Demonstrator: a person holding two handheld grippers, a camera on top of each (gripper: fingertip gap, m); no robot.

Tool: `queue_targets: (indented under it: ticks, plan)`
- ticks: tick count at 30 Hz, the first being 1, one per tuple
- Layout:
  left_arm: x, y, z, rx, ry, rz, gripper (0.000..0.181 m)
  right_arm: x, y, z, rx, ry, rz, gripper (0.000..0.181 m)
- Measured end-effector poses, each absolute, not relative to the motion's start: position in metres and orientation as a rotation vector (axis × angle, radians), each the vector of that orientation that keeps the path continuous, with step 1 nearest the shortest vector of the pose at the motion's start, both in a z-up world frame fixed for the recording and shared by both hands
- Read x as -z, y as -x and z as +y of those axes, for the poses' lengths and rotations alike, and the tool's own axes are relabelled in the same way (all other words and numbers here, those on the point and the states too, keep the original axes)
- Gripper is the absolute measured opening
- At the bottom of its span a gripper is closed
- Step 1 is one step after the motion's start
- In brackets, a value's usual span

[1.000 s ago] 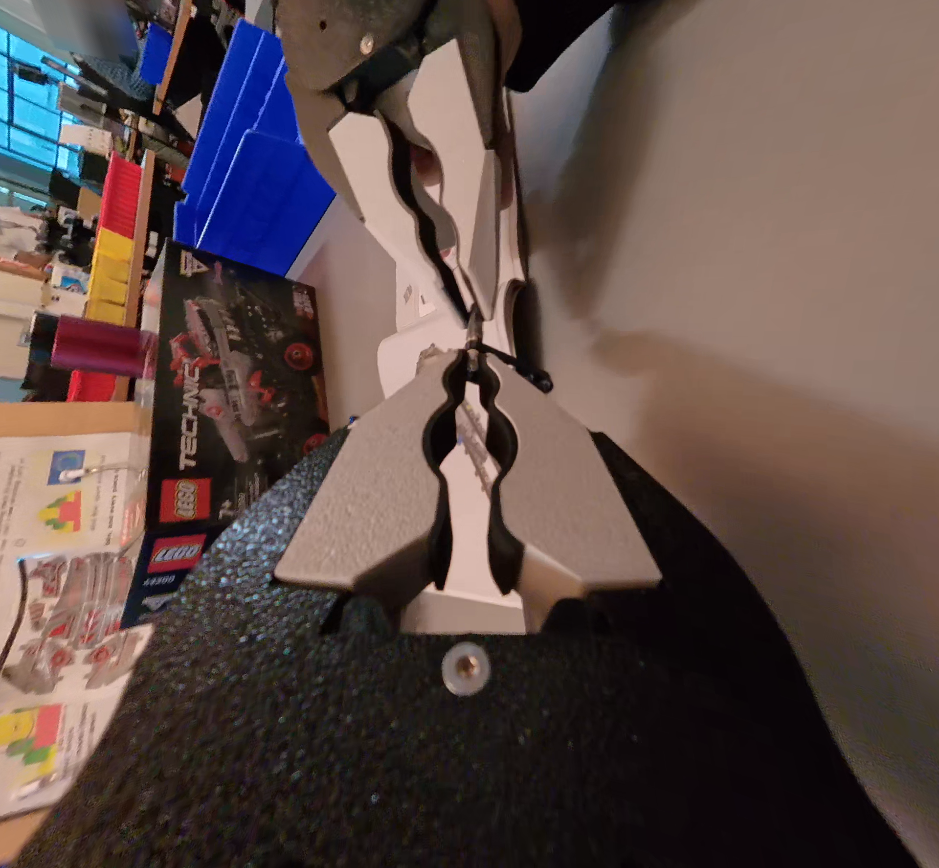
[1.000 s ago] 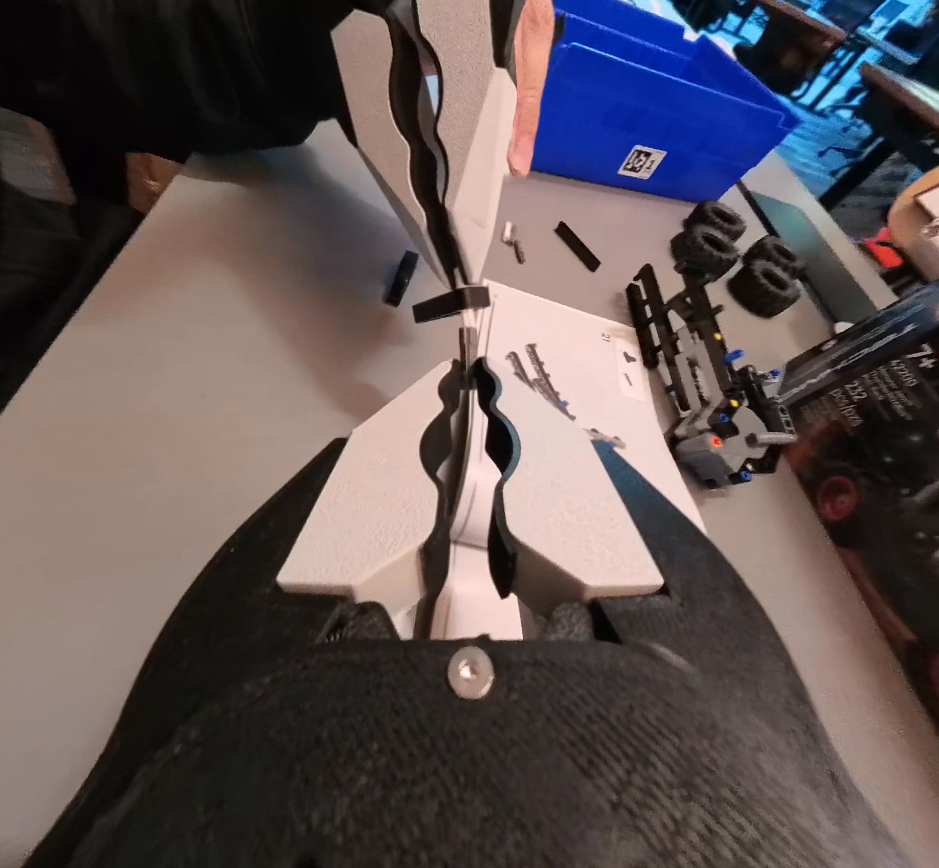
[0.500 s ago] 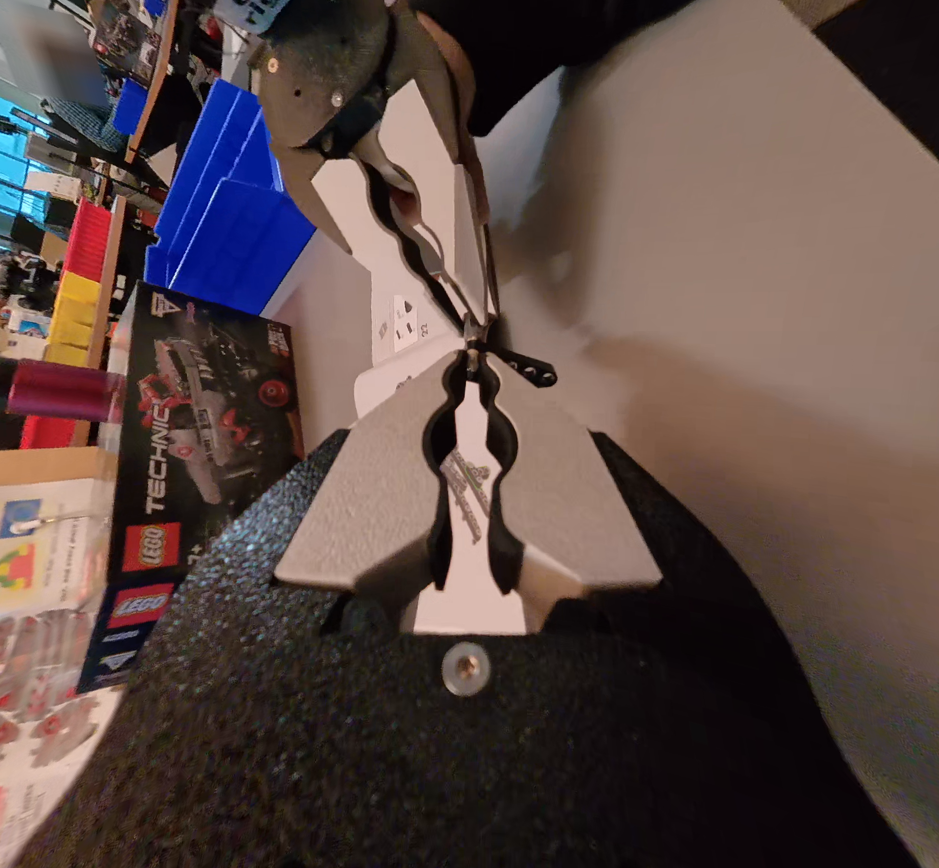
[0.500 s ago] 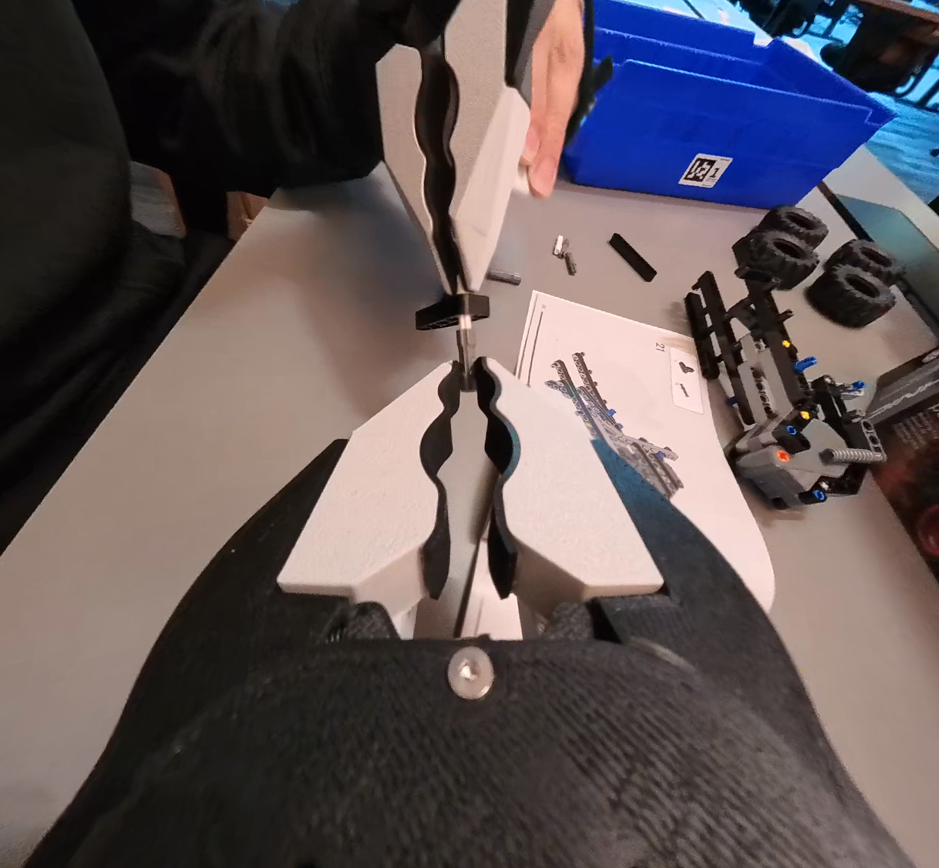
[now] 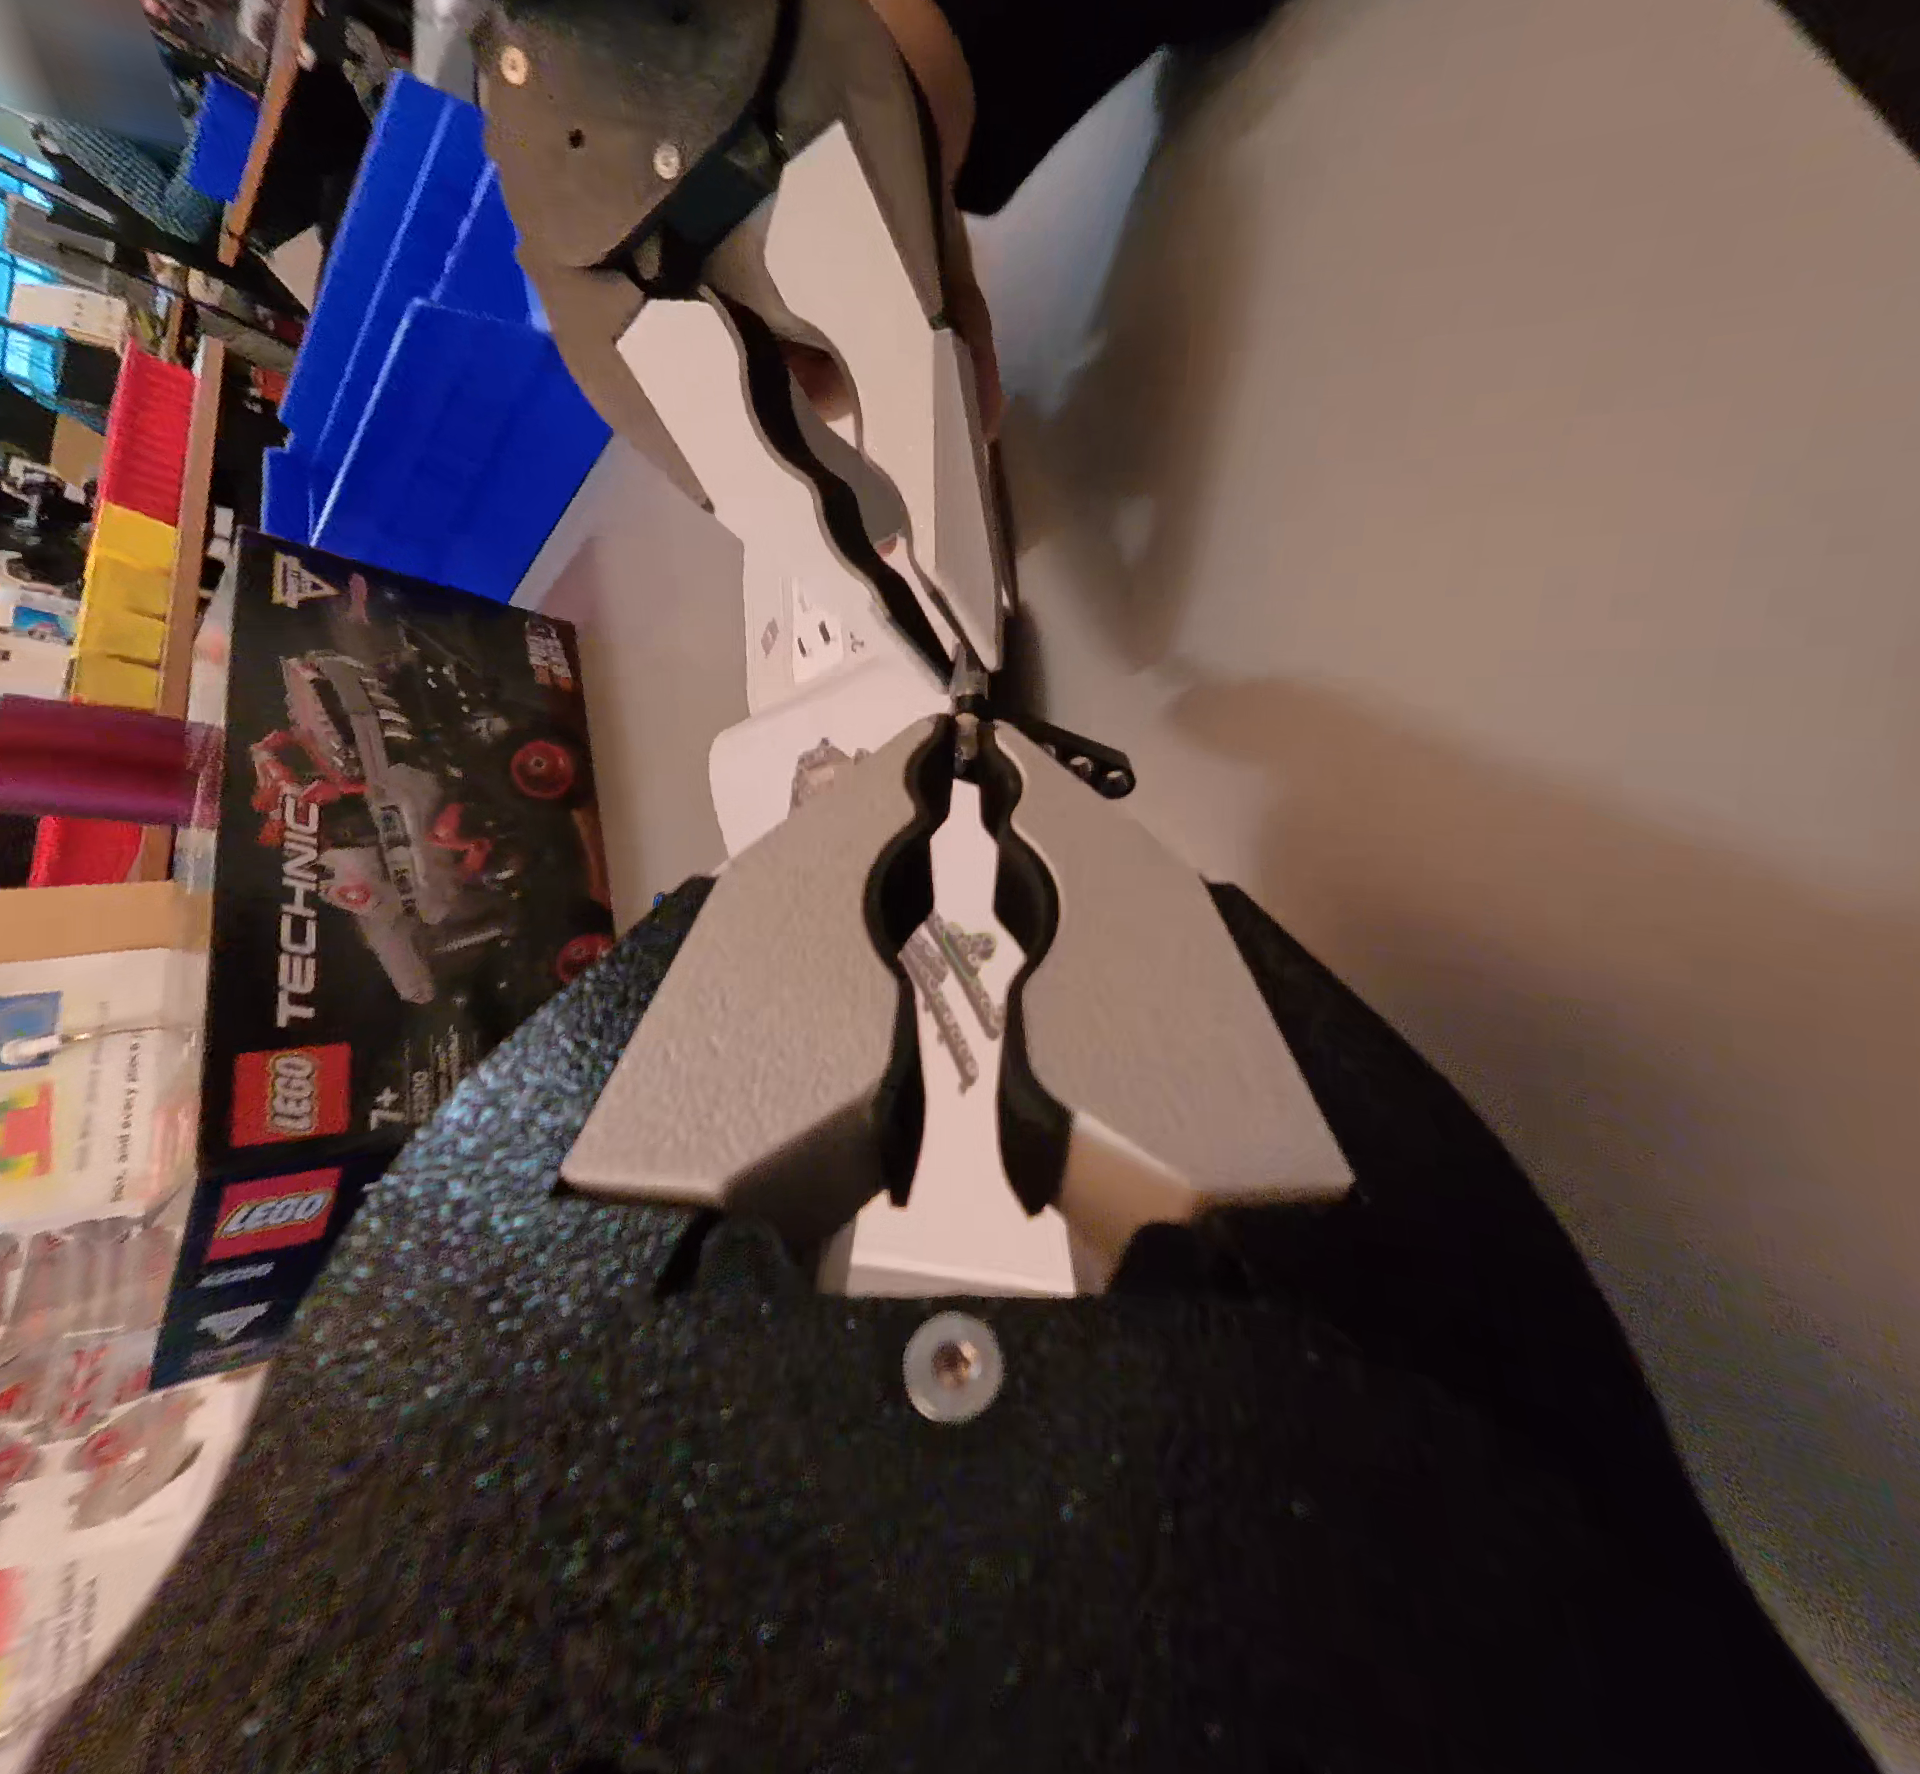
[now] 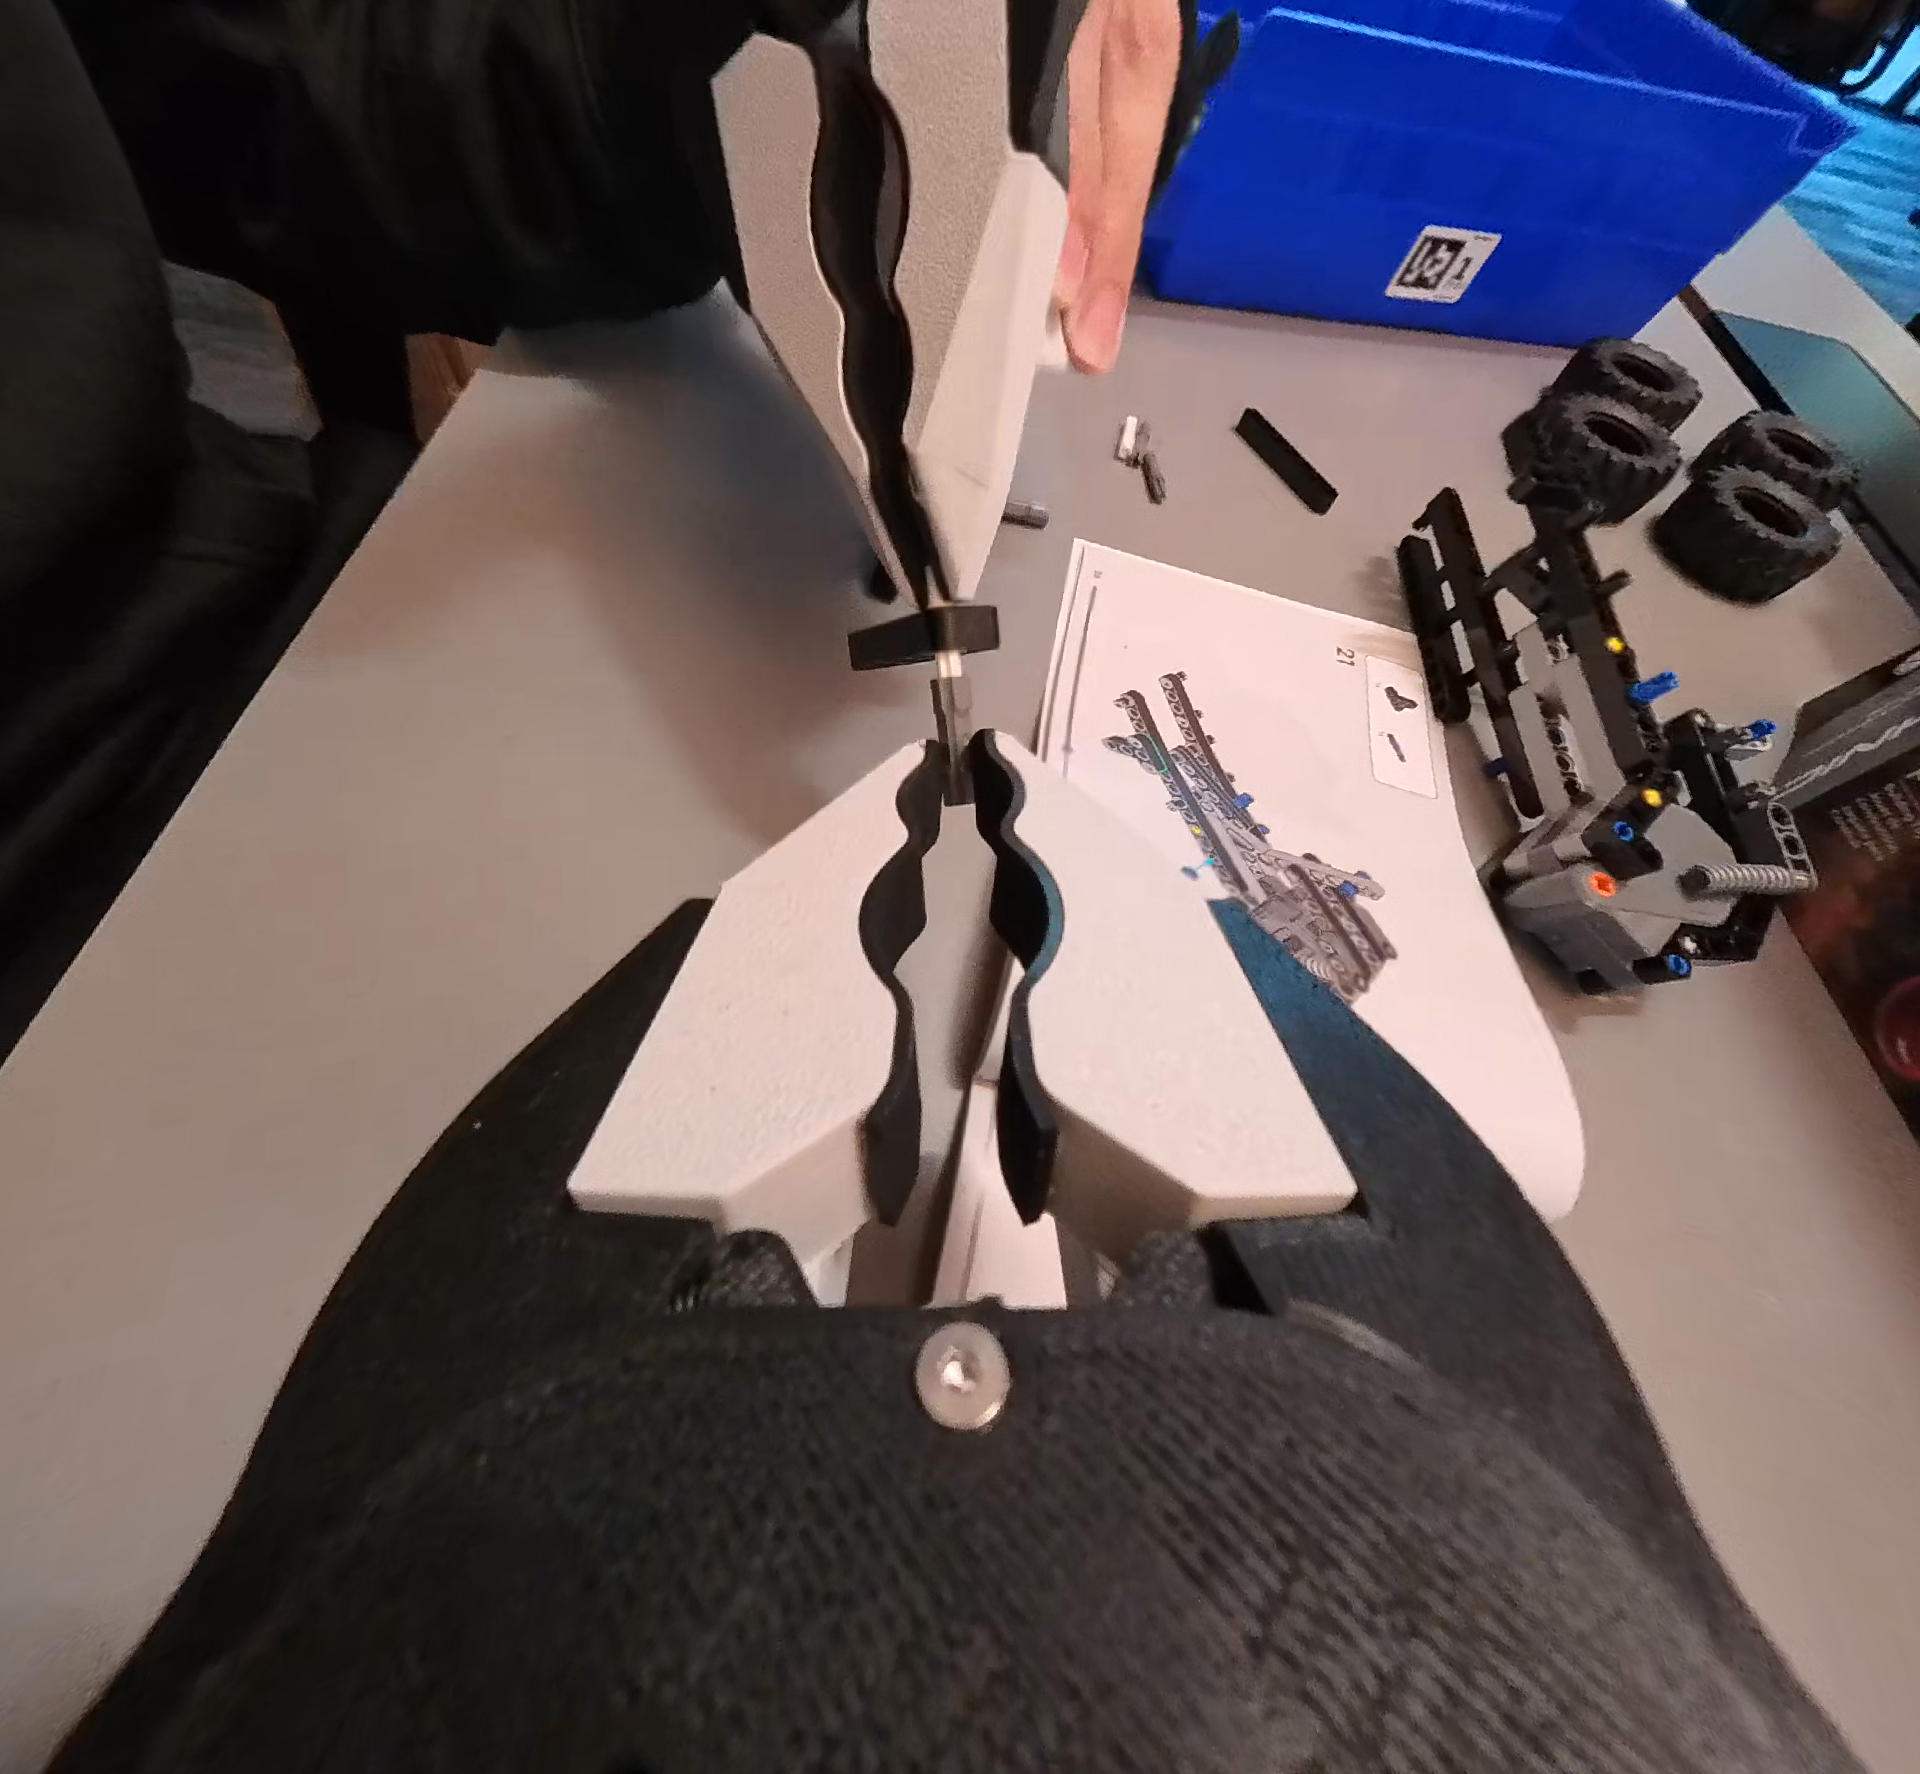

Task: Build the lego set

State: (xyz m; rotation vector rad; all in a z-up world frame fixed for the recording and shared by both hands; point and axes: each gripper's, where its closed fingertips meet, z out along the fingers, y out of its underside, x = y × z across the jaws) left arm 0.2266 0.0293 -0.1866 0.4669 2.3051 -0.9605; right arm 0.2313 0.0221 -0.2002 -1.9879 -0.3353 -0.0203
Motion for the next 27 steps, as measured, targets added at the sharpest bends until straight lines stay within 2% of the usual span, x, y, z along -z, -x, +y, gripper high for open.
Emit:
queue_targets:
  ticks: [1, 6, 13, 16, 27]
  plan:
    - [0.188, -0.228, 0.030, 0.918, -0.465, 2.309, 0.002, 0.202, -0.233, 0.023, 0.041, 1.998, -0.334, 0.003]
    - [0.194, -0.234, 0.030, 0.900, -0.371, 2.358, 0.002, 0.207, -0.239, 0.023, 0.081, 2.039, -0.316, 0.003]
    - [0.193, -0.225, 0.024, 0.835, -0.533, 2.296, 0.002, 0.208, -0.235, 0.026, 0.045, 2.037, -0.312, 0.002]
    - [0.193, -0.228, 0.025, 0.822, -0.463, 2.326, 0.002, 0.209, -0.238, 0.026, 0.069, 2.038, -0.312, 0.002]
    - [0.164, -0.253, 0.035, 1.527, 0.116, 2.354, 0.002, 0.176, -0.259, 0.030, 0.347, 1.820, -0.285, 0.004]
